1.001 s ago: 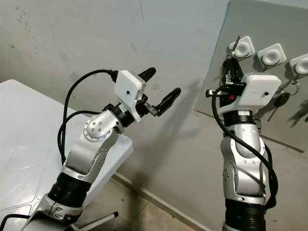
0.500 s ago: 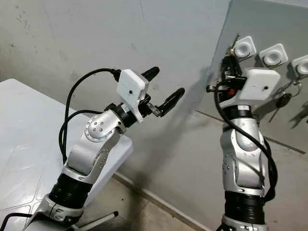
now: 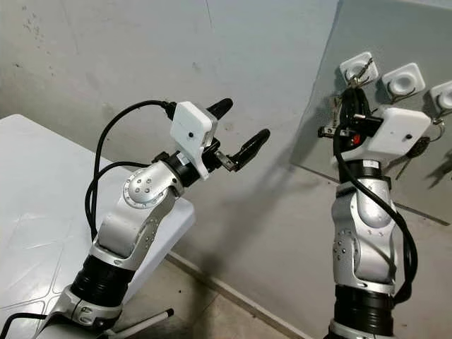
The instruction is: Hang keys on a hook
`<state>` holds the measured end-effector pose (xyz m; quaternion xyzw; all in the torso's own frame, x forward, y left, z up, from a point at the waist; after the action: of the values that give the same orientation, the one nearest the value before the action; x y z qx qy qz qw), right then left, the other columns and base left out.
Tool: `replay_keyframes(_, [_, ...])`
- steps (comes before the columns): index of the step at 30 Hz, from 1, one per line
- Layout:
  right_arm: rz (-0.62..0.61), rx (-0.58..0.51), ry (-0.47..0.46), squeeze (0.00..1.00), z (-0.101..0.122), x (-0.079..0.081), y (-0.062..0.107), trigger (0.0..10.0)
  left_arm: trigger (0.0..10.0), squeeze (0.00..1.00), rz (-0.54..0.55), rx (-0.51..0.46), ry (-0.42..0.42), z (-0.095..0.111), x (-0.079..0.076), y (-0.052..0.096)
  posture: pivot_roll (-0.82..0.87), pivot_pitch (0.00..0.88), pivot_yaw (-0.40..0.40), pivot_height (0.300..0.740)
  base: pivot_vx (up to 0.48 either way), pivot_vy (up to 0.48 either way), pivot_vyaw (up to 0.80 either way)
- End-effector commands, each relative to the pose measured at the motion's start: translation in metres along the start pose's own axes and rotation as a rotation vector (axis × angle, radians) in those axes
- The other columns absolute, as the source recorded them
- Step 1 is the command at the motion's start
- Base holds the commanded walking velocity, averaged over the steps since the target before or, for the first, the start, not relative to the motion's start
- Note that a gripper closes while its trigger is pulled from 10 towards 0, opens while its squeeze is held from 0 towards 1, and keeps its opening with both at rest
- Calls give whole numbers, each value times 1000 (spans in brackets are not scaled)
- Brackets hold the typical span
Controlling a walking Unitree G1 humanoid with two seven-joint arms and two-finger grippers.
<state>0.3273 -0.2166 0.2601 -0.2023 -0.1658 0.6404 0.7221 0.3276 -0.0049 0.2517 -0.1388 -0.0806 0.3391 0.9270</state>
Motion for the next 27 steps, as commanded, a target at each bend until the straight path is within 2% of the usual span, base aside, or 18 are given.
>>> replay_keyframes(1, [-34,12,0,0,0,-8,2,10000,10000,0,3,-10,-4,5,1,-1,-21,32,-33,740,0,0,0])
replay_keyframes(11, [-28,30,8,0,-3,-9,8,10000,10000,0,17,-7,3,5,4,0,-20,40,-32,740,0,0,0])
replay_keyframes(26, [3,3,-34,0,1,-1,4,10000,10000,0,43,-14,3,7,7,0,-9,37,-40,740,0,0,0])
replay_keyframes(27, [7,3,-44,1000,1,-1,4,10000,10000,0,45,-15,4,7,7,0,-9,37,-42,740,0,0,0])
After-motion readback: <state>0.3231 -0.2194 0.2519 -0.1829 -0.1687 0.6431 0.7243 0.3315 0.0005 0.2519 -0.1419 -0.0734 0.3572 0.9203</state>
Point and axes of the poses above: a point about 5 cm out from each wrist's last joint towards the gripper, its own y axis pointing back from the gripper into the wrist, its own z axis along the axis of the wrist's last joint, x = y × z, the point moved 3 cm from there along -y, pointing out of the wrist towards the gripper, and after that the axes turned 10 degrees about y, right-handed, at the moved point
